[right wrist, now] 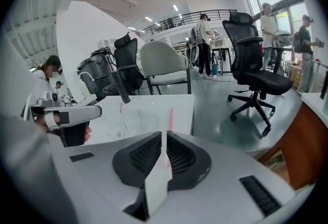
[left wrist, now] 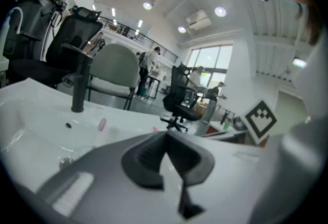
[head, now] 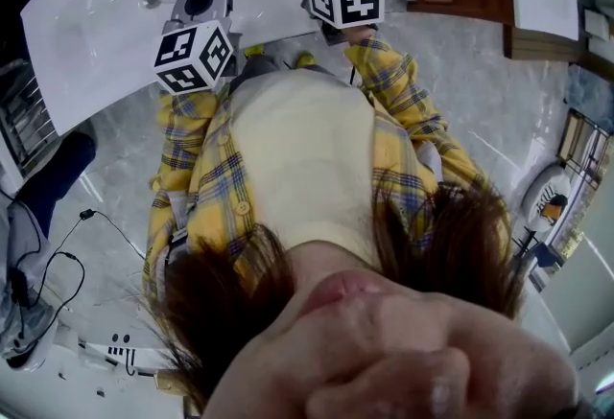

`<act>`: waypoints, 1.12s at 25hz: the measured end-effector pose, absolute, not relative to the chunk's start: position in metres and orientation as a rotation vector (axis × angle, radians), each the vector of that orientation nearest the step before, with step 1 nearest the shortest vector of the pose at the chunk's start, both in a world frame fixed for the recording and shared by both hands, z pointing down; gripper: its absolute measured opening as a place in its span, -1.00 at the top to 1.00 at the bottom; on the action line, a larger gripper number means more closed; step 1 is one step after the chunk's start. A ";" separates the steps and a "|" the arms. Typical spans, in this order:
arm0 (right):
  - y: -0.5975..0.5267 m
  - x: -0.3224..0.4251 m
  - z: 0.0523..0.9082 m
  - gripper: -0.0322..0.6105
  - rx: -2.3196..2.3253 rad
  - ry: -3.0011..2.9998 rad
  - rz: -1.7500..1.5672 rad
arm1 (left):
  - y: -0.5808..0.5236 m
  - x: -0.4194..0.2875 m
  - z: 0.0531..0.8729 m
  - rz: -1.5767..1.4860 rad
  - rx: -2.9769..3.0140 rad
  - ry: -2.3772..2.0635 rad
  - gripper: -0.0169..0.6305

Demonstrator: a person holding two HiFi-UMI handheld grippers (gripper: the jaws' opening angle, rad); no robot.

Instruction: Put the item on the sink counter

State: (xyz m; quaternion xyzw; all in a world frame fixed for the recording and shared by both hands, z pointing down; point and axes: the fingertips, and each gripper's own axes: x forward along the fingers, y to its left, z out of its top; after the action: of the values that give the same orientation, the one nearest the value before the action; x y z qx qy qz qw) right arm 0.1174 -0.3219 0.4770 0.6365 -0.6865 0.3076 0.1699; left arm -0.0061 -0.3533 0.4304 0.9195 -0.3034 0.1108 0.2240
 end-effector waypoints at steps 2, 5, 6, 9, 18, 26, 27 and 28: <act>-0.317 0.118 0.475 0.79 1.807 -1.965 0.871 | -0.349 -0.006 0.430 0.313 2.540 -0.844 0.93; -0.311 0.117 0.470 0.81 1.822 -1.985 0.864 | -0.342 -0.008 0.427 0.315 2.540 -0.849 0.93; -0.310 0.116 0.468 0.82 1.828 -1.993 0.861 | -0.340 -0.009 0.427 0.314 2.539 -0.851 0.93; -0.305 0.114 0.465 0.83 1.836 -2.023 0.861 | -0.334 -0.011 0.426 0.315 2.539 -0.857 0.93; -0.294 0.107 0.461 0.86 1.811 -2.081 0.861 | -0.323 -0.013 0.424 0.317 2.539 -0.883 0.93; -0.290 0.101 0.464 0.86 1.789 -2.106 0.875 | -0.320 -0.017 0.427 0.313 2.526 -0.907 0.93; -0.289 0.101 0.464 0.86 1.788 -2.108 0.876 | -0.319 -0.018 0.427 0.312 2.526 -0.908 0.93; -0.289 0.100 0.464 0.86 1.786 -2.110 0.877 | -0.318 -0.018 0.427 0.312 2.524 -0.909 0.93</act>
State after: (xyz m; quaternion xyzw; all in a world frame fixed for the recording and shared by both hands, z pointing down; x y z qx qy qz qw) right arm 0.1002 -0.2885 0.4637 0.6113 -0.7223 0.3001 0.1203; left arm -0.0177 -0.3181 0.4270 0.9120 -0.3285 0.1128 0.2184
